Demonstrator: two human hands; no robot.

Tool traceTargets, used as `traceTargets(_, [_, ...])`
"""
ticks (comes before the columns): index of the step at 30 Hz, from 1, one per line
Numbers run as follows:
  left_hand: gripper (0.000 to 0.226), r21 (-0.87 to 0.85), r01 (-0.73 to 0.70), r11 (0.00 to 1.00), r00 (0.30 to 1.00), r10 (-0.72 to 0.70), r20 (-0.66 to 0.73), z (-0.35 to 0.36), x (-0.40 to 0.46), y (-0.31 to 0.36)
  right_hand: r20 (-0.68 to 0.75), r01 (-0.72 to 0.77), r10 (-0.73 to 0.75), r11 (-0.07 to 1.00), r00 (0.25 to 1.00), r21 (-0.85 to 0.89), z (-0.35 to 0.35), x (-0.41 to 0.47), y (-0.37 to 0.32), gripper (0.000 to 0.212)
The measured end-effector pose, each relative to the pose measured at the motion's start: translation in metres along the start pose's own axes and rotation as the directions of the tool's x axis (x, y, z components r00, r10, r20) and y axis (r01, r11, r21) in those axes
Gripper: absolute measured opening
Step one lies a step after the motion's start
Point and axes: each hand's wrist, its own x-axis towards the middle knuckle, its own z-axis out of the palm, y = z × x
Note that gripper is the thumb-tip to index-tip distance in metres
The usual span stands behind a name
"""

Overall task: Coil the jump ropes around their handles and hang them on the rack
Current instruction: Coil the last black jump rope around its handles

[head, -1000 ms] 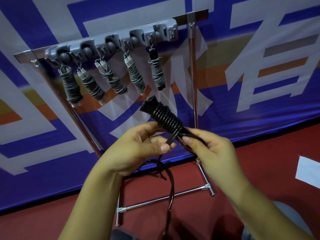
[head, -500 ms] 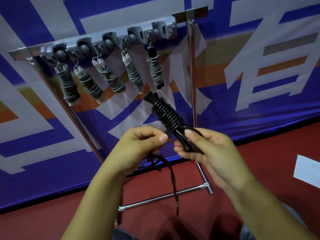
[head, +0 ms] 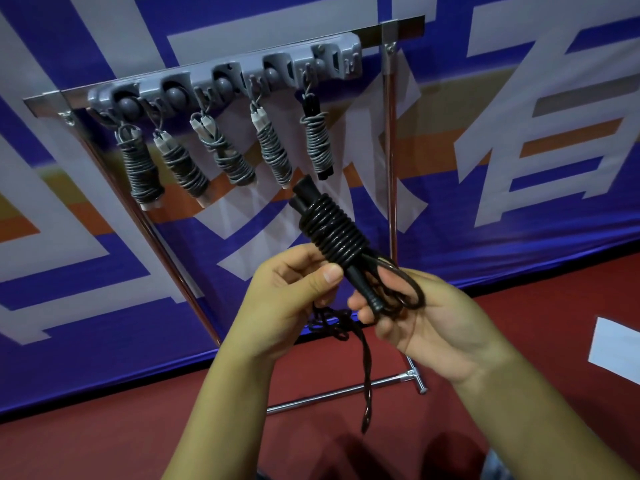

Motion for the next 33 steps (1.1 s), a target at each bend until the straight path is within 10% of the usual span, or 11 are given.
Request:
traceTargets(6, [0.018,-0.008,0.038,0.999,0.991,-0.038,-0.128,0.008,-0.005,-0.002,-0.028,-0.006,0.005,1.0,1.0,-0.03,-0.003,0.003,-0.001,0.027])
traceTargets(11, [0.017,0.07,0.064,0.996,0.943,-0.037,-0.332,0.016,-0.004,-0.001,-0.293,0.225,-0.362,0.884,0.885,-0.41,-0.018,0.011,0.011,0.018])
traceTargets(16, [0.005,0.081,0.087,0.993,0.908,-0.046,-0.416,0.028,-0.003,-0.003,0.174,0.359,-0.703,0.124,0.689,-0.925,-0.02,0.016,0.033,0.041])
traceTargets(18, [0.014,0.034,0.081,0.996,0.901,-0.058,-0.43,0.031,-0.003,-0.001,0.247,0.352,-0.715,-0.001,0.654,-0.936,-0.022,0.022,0.04,0.055])
traceTargets(33, [0.029,-0.193,0.253,0.948,0.965,-0.26,-0.013,0.014,-0.009,0.015,0.225,0.397,-0.873,-0.039,0.433,-0.917,-0.025,0.016,0.035,0.029])
